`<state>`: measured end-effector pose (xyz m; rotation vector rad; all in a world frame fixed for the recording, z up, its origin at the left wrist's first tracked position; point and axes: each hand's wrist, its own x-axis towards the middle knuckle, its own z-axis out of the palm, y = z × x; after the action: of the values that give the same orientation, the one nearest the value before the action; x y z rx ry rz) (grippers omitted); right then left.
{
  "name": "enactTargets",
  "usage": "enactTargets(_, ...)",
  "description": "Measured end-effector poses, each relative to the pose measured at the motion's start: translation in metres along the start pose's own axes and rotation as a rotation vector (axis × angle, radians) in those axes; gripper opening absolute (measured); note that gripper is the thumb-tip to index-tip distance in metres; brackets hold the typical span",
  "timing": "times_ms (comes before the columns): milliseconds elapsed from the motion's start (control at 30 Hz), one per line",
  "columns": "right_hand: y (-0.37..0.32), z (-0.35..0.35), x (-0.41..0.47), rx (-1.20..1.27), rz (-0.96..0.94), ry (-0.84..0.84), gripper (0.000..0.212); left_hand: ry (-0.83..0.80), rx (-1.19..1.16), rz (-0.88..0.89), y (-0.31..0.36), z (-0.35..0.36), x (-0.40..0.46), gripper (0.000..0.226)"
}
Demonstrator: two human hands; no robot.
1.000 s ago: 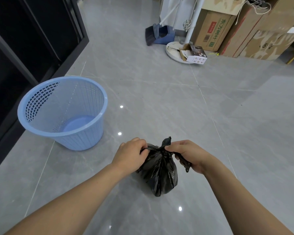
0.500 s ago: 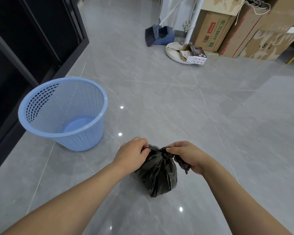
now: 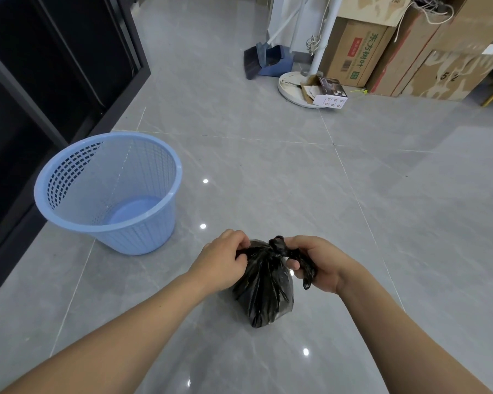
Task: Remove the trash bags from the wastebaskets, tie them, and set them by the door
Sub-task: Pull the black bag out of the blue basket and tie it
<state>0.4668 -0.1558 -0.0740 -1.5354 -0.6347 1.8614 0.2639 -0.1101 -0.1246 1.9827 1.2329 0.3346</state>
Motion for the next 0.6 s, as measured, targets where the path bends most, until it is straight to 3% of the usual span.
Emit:
enactTargets(133, -0.003, 0.004, -0.003, -0.085, -0.013, 0.089, 0.025, -0.022, -0.018, 0.031, -0.001, -0.003, -0.008, 0.034)
enactTargets(400, 0.001, 0.006, 0.001, -0.196, -0.078, 0.325, 0.019, -0.028, -0.118, 0.02, -0.003, 0.001, -0.016, 0.033)
enactTargets(600, 0.001, 0.011, -0.001, -0.274, -0.079, 0.277, 0.006, 0.041, -0.116, 0.031, 0.005, 0.008, -0.01, 0.03)
